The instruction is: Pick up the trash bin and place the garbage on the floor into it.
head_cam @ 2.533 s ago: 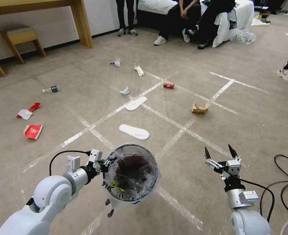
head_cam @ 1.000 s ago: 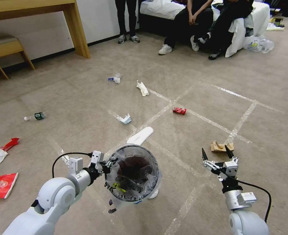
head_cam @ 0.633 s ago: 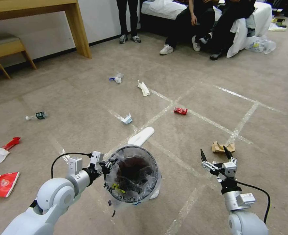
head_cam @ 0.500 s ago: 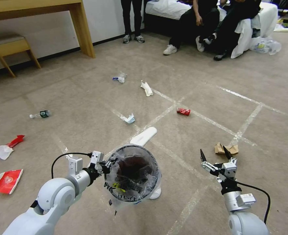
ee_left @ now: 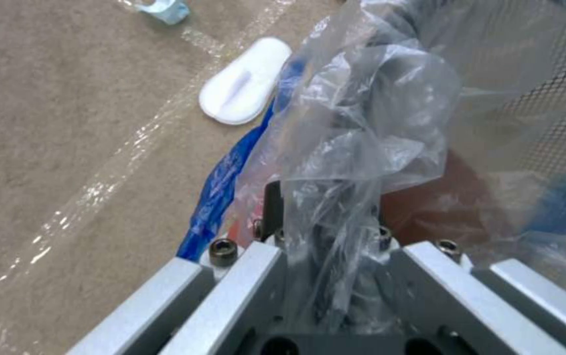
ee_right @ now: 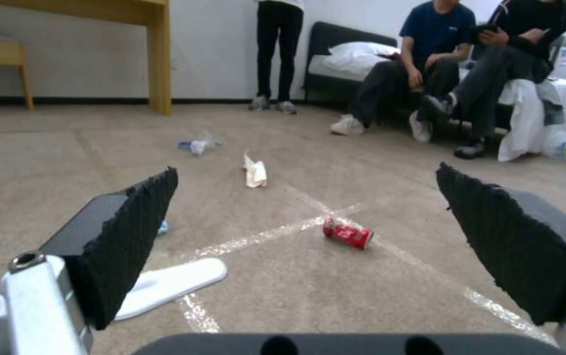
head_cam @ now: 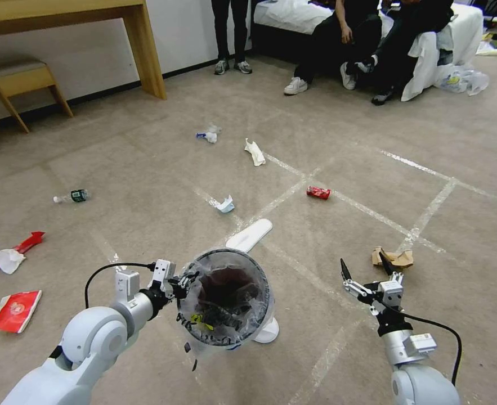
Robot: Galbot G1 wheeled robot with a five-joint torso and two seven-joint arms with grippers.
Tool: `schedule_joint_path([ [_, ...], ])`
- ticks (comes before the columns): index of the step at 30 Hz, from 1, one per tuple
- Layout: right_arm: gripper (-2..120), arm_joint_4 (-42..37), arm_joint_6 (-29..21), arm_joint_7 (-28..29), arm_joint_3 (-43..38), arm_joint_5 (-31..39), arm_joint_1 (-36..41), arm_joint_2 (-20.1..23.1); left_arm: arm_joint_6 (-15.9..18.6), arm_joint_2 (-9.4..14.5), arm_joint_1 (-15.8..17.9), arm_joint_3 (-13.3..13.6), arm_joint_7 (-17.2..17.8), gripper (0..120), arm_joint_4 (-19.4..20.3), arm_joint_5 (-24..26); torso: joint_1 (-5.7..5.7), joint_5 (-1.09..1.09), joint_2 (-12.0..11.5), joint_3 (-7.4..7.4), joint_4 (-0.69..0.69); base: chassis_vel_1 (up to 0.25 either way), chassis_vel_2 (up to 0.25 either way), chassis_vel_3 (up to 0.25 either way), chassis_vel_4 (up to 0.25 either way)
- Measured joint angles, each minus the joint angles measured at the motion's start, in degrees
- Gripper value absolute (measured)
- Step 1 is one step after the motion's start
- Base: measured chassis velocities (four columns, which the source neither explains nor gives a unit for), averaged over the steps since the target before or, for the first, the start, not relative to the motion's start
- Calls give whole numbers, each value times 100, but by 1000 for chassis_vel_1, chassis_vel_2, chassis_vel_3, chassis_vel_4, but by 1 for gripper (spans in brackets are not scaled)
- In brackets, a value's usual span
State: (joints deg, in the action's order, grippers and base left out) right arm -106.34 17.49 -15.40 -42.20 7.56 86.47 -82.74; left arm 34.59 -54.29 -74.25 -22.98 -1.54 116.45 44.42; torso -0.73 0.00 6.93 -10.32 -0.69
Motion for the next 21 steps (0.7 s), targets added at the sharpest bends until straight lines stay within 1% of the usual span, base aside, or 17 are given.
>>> schedule_joint_path([
  [6, 100, 62, 10, -70, -5, -24, 0, -4, -10, 10, -1, -24, 0, 1, -21, -13, 0, 0, 0, 0, 0, 27, 20, 30, 24],
  [9, 100, 89, 32, -118, -13, -50, 8, -13, -25, 42, -20, -52, -57, 1, -23, -38, 0, 0, 0, 0, 0, 70, 63, 68, 63],
  [14, 100, 104, 34, -165, -15, -98, 17, -14, -29, 48, -34, -69, -57, 1, -23, -49, 0, 0, 0, 0, 1, 82, 82, 75, 80],
  [21, 100, 120, 18, -217, 5, -168, 18, -3, -150, 1, -35, -79, 81, 1, -63, -56, 0, 0, 0, 0, 4, 98, 96, 91, 88],
])
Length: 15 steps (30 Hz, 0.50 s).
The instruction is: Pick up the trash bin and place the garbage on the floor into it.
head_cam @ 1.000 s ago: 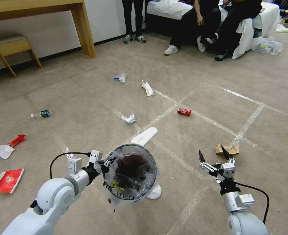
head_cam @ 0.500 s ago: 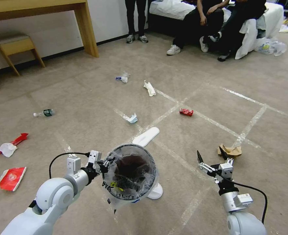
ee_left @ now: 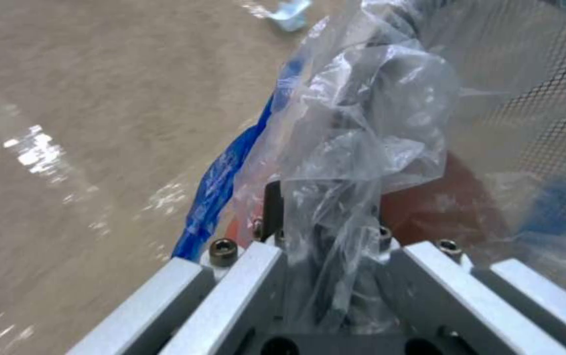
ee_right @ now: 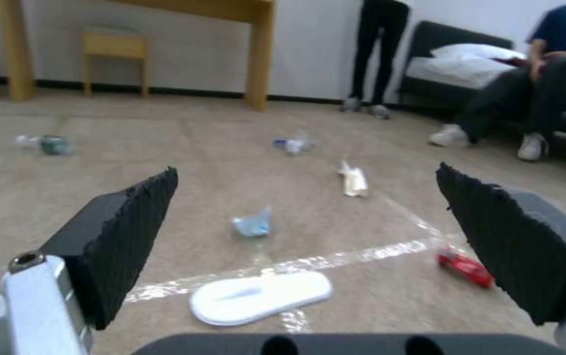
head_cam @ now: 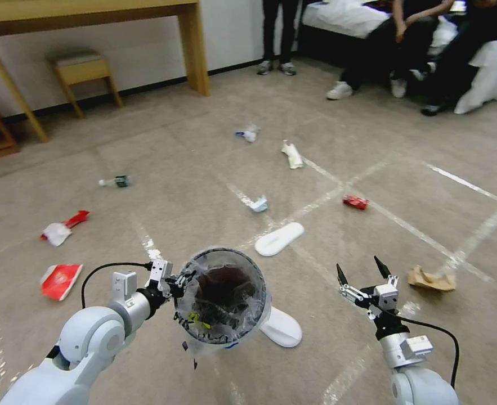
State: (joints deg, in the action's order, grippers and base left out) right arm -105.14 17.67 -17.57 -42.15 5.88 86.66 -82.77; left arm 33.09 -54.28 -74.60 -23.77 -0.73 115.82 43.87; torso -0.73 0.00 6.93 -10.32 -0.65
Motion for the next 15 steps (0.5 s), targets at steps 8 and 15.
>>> schedule_joint_path([
  [8, 100, 55, -44, -41, 10, -149, 27, 7, -44, 4, 38, -94, 47, 1, -11, 8, 0, 0, 0, 0, -5, 27, 22, 31, 26],
  [15, 100, 65, -68, -54, 71, -192, 32, -1, -75, 67, -8, -192, 48, 1, -37, 2, 0, 0, 0, 0, -4, 0, 0, 0, 0],
])
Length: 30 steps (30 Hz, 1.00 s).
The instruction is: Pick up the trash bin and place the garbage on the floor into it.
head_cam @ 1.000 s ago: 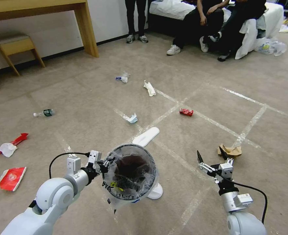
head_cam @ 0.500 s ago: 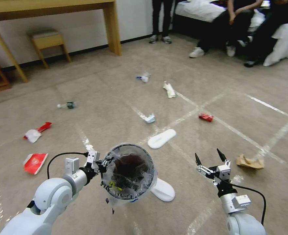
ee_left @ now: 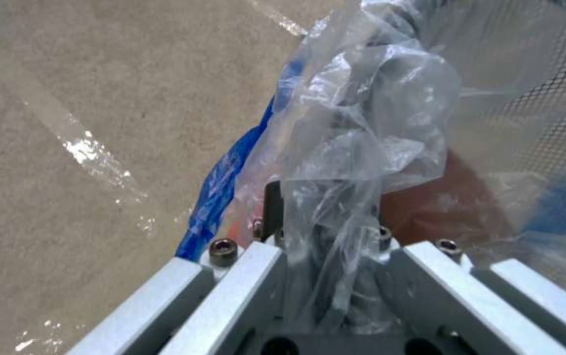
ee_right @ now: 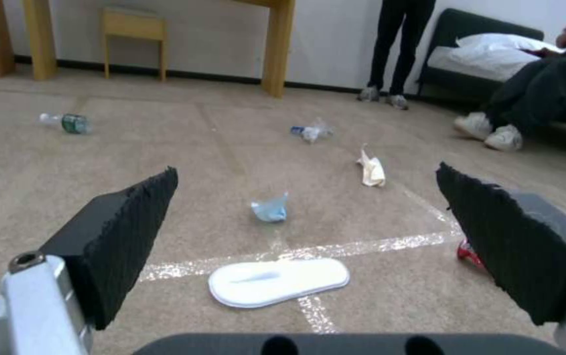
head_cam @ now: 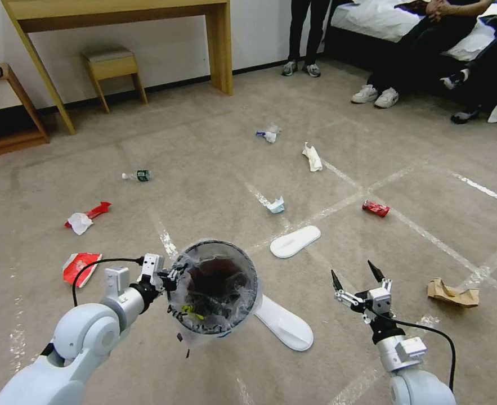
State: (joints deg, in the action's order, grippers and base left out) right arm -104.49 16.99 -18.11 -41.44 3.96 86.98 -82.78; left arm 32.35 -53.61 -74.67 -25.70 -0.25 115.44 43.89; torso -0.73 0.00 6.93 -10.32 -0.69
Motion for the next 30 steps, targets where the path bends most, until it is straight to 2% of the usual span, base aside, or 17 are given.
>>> schedule_joint_path([
  [13, 100, 2, -11, -84, -20, -97, 69, 15, 89, -25, -13, 46, -81, 1, 10, -7, 0, 0, -2, 2, 0, 0, 0, 0, 0],
  [28, 100, 134, -144, -517, -42, -292, 175, 176, -144, -118, 46, 75, 201, 1, -69, -109, 3, 0, -17, 14, -1, 0, 0, 0, 0],
  [30, 100, 243, -203, -511, -15, -298, 124, 252, -159, -122, 51, 61, 202, 1, -70, -289, 3, 1, -17, 14, -1, 0, 0, 0, 0],
])
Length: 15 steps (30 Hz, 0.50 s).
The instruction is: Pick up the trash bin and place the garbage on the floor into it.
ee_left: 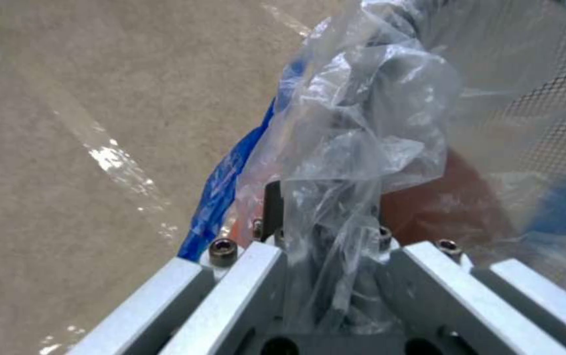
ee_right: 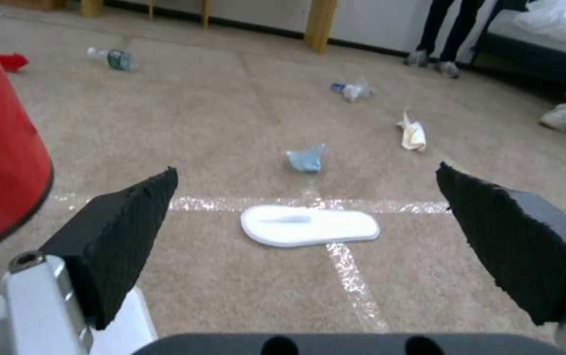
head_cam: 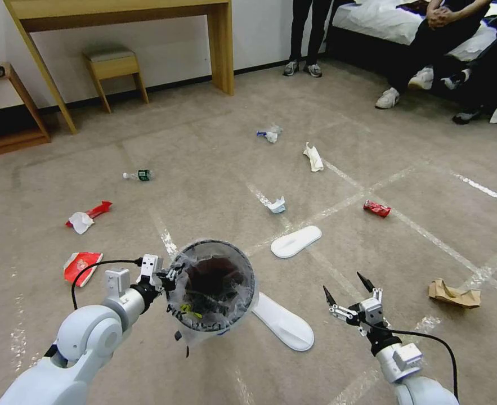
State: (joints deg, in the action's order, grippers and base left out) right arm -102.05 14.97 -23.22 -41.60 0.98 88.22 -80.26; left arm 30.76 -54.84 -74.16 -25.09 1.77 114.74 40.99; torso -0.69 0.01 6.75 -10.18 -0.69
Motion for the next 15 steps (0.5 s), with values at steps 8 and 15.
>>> schedule_joint_path([
  [8, 100, 82, -115, 28, 46, 12, -51, 205, -110, -45, -14, -47, -23, 1, 14, -188, 0, 0, 0, 0, 0, 0, 0, 0, 0],
  [15, 100, 124, -257, 68, 228, 84, -48, 280, -220, -122, 32, -96, -31, 1, -53, -180, 0, 0, 0, -1, 0, 0, 0, 0, 0],
])
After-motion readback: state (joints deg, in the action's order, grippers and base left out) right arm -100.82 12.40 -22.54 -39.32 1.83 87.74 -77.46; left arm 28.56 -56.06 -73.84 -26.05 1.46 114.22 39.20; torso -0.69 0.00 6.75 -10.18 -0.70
